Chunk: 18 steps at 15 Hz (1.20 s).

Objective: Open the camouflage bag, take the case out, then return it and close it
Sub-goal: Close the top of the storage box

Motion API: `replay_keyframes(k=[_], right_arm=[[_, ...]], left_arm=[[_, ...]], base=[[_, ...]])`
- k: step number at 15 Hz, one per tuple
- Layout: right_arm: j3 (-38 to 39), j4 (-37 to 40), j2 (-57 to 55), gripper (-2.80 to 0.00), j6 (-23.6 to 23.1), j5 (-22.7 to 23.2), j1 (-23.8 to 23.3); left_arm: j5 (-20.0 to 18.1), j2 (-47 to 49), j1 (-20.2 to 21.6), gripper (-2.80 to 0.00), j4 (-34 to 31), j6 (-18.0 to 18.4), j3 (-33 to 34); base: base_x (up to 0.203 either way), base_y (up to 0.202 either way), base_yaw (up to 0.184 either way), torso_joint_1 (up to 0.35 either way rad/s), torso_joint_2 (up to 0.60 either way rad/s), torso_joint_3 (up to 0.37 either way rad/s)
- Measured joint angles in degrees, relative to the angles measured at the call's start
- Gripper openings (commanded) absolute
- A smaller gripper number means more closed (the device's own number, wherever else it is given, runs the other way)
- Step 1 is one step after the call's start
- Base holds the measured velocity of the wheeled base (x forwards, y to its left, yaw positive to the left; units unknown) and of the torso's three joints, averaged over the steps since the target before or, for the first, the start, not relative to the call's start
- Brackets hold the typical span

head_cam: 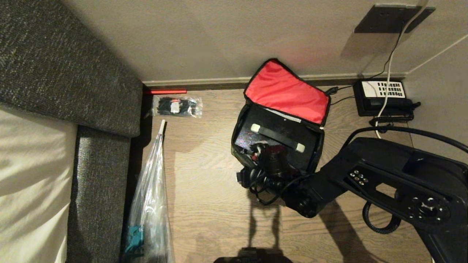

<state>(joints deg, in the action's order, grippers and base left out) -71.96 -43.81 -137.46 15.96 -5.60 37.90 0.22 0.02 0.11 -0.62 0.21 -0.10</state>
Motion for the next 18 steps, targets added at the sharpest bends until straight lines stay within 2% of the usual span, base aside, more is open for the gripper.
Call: replay_keyframes(k=[8, 14, 18], right_arm=[[0.6, 1.5, 3.0, 0.0, 6.0, 2.1, 3.0], [-0.2, 3.3, 5.5, 0.0, 3.1, 2.3, 2.8], [-0.5, 2.7, 5.3, 0.0, -3.5, 2.0, 1.3]], left_arm=[[0.0, 0.0, 0.0, -2.8, 0.0, 0.0, 0.0], [0.0, 0.0, 0.0, -2.8, 0.0, 0.0, 0.0], [0.0, 0.0, 0.0, -2.8, 0.0, 0.0, 0.0]], base=[[0.0, 0.0, 0.0, 0.0, 0.0, 0.0], [0.0, 0.0, 0.0, 0.0, 0.0, 0.0], [0.0, 0.0, 0.0, 0.0, 0.0, 0.0]])
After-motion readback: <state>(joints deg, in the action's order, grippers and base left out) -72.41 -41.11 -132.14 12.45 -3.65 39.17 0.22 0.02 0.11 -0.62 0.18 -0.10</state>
